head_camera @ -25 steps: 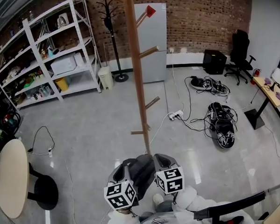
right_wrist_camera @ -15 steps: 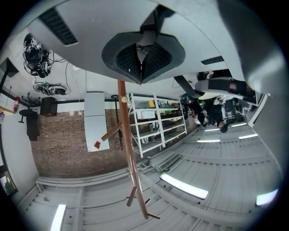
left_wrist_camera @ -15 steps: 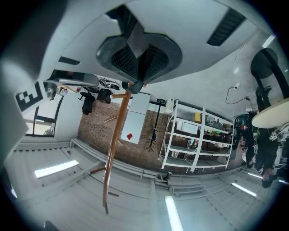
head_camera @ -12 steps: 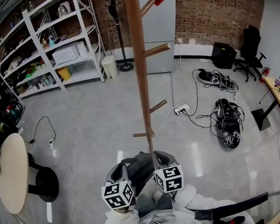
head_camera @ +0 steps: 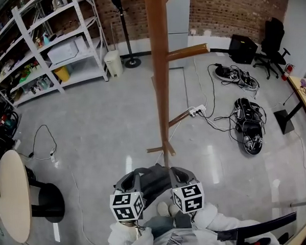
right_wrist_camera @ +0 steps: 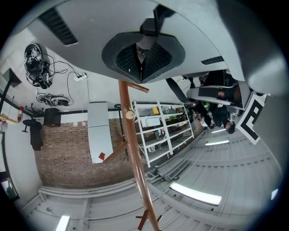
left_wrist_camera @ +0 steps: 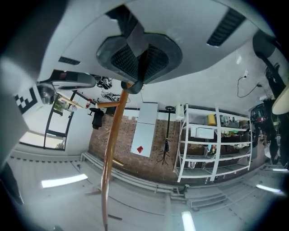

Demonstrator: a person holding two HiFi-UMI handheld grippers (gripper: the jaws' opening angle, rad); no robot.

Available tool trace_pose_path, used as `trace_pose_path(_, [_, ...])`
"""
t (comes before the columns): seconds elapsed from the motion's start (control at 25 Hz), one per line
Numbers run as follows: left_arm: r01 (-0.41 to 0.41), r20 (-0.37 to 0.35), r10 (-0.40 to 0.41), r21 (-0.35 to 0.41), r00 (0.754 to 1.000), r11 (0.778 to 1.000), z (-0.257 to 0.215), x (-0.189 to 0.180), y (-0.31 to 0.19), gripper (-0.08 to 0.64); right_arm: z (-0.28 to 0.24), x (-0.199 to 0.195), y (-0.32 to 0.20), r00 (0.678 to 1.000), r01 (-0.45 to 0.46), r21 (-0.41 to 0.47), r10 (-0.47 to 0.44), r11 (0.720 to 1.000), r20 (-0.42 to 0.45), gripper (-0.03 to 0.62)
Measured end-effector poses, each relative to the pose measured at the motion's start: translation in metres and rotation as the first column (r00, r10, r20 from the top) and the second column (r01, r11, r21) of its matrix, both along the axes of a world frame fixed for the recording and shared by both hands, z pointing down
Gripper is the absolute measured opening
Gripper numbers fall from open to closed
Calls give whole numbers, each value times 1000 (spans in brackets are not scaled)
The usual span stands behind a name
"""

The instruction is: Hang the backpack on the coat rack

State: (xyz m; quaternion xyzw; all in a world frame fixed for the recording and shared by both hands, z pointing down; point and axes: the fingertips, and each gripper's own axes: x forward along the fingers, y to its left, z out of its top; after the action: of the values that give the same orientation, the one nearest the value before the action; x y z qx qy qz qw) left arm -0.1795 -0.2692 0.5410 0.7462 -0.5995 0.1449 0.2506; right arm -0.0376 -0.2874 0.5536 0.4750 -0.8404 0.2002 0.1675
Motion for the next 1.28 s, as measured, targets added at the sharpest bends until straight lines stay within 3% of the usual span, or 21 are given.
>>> trace_pose_path(0.28, [-64,37,66,-60,997,996,28,0,-23,23,15,1,-7,999,-31,-36,30,999,-17,12])
trace_pose_path(0.64, [-157,66,163,-88,984,984,30,-6,-62,23,18,4,-17,996,-81,-55,80,995,-27,12])
trace_pose_path(1.28, [-324,86,351,-235,932,917,57,5,-102,23,33,17,-21,986,-164,-101,162,981,-24,12])
